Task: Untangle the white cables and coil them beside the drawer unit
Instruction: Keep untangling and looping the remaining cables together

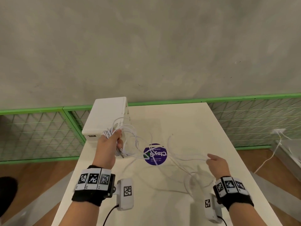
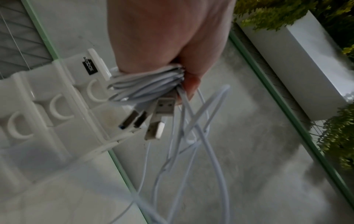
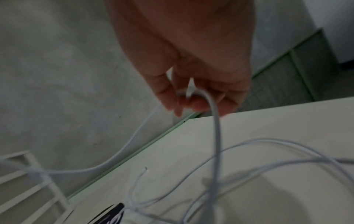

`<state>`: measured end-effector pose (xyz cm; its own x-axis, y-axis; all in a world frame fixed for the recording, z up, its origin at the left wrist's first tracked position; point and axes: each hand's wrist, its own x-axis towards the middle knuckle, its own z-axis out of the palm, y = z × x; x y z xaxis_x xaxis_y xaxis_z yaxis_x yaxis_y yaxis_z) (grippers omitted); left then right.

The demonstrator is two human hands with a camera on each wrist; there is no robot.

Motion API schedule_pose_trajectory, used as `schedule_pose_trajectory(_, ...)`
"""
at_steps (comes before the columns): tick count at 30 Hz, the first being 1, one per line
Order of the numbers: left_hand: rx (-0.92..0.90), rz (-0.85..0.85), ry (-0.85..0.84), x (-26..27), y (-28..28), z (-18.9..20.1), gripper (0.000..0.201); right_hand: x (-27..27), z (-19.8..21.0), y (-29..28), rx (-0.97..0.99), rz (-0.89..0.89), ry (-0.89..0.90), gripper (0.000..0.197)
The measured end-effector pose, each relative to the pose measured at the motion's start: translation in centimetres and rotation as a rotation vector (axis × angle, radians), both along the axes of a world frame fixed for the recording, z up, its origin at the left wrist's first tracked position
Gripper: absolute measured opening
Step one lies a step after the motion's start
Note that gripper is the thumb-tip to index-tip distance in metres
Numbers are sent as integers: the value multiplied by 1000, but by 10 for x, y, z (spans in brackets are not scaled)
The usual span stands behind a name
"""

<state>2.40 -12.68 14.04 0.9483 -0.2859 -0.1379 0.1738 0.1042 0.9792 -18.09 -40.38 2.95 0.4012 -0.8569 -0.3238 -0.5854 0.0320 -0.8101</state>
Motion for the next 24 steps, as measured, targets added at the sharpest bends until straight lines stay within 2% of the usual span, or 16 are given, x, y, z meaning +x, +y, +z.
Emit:
schedule_pose_trajectory(3, -26, -53, -8, -9, -11, 1, 23, 17, 20, 23, -142, 182, -159, 56)
schedule_pose_trajectory(5, -28, -81, 4, -14, -15, 0, 25, 31, 42, 43, -289, 384, -331, 56)
schedule_pose_trajectory(6, -36, -94, 15, -16, -17, 0, 25, 37, 50, 52, -329, 524, -355, 54)
schedule_pose_trajectory(8, -81, -128, 45, -20, -20, 0, 25, 49, 60, 72, -390, 802, -270, 53)
schedule_pose_trajectory(10, -122, -169, 61, -23, -22, 2, 24, 60, 59, 88, -474, 957, -166, 49)
schedule_pose_trajectory(12, -108, -189, 56, -24, -21, 3, 20, 66, 52, 95, -487, 931, -165, 38)
schedule_pose_trajectory(16, -48, -127, 8, -17, -8, 4, 15, 54, 42, 77, -149, 627, -241, 34)
schedule_pose_trajectory(19, -27, -63, -7, -10, 5, 4, 22, 34, 20, 42, -216, 420, -78, 26)
schedule_pose_trajectory(21, -28, -51, 6, -7, 11, 1, 25, 22, 5, 23, -174, 308, 88, 28)
schedule_pose_trajectory(24, -49, -54, 19, -7, 7, -2, 25, 14, -4, 16, -62, 262, 137, 49)
